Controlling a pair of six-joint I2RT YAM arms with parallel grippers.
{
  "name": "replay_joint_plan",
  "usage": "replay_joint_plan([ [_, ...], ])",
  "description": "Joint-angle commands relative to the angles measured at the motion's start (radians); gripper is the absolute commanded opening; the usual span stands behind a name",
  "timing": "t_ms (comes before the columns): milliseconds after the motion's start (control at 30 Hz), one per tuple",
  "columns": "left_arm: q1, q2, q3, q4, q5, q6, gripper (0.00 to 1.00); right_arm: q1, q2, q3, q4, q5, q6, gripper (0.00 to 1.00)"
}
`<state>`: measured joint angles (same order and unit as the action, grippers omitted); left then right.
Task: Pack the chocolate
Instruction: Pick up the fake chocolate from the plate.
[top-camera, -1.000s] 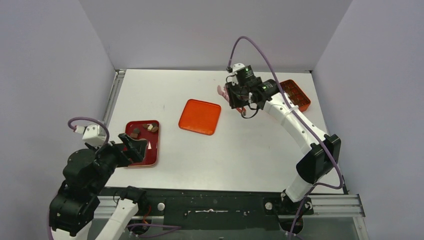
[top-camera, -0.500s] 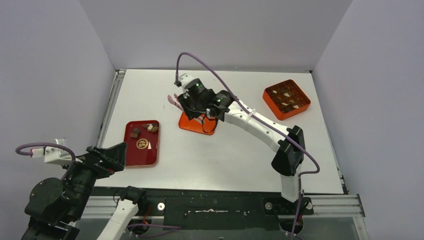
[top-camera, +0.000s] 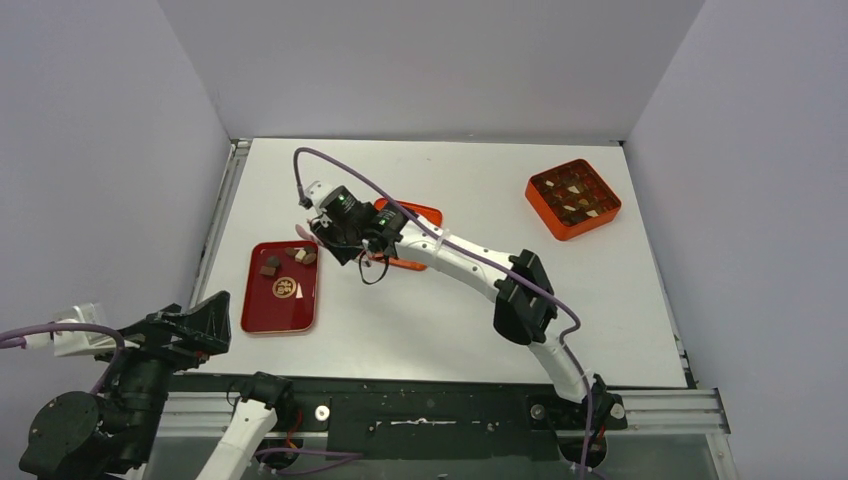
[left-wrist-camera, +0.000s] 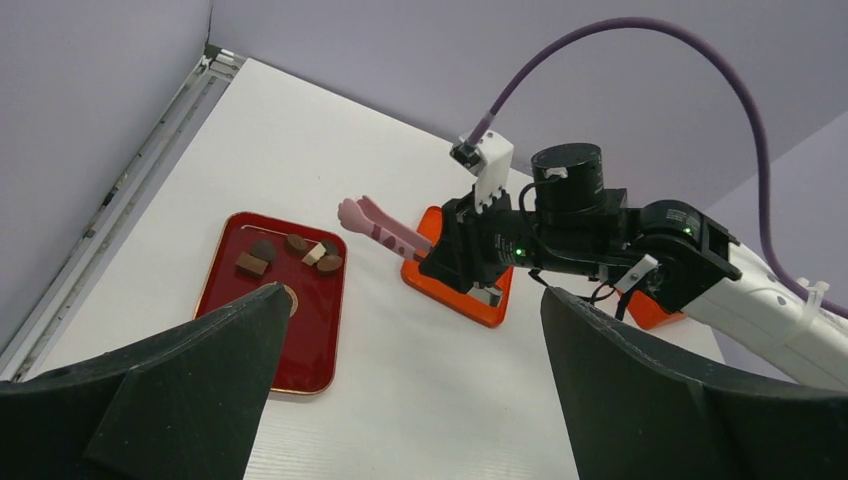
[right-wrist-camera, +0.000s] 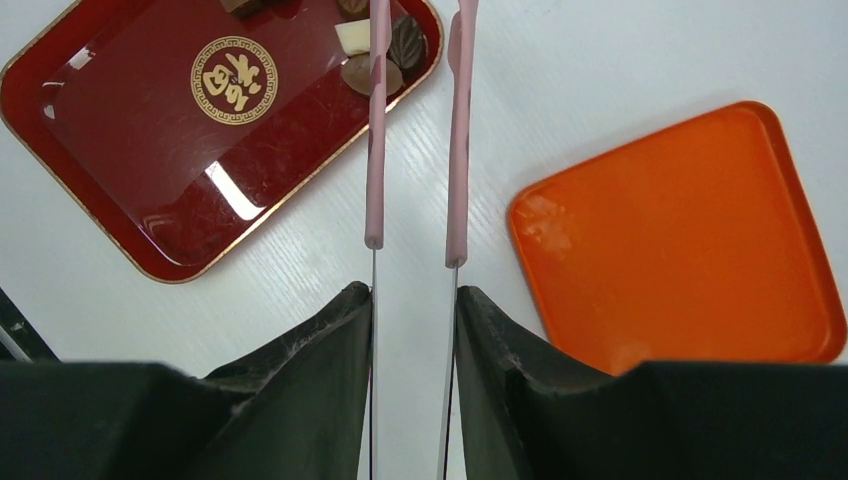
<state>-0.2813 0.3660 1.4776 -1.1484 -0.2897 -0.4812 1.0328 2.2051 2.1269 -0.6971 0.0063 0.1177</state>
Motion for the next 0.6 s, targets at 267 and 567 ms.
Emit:
replay_joint_plan([
  [267,-0.018,-0.020,0.029,0.027,-0.061,0.055,0.97,0.031,0.119,0.154,0.057,-0.066,-0.105,0.34],
  [567,-0.023,-0.043,-0.013,0.042,-0.073,0.055,0.97,0.033,0.176,0.172,0.061,-0.061,-0.138,0.34],
])
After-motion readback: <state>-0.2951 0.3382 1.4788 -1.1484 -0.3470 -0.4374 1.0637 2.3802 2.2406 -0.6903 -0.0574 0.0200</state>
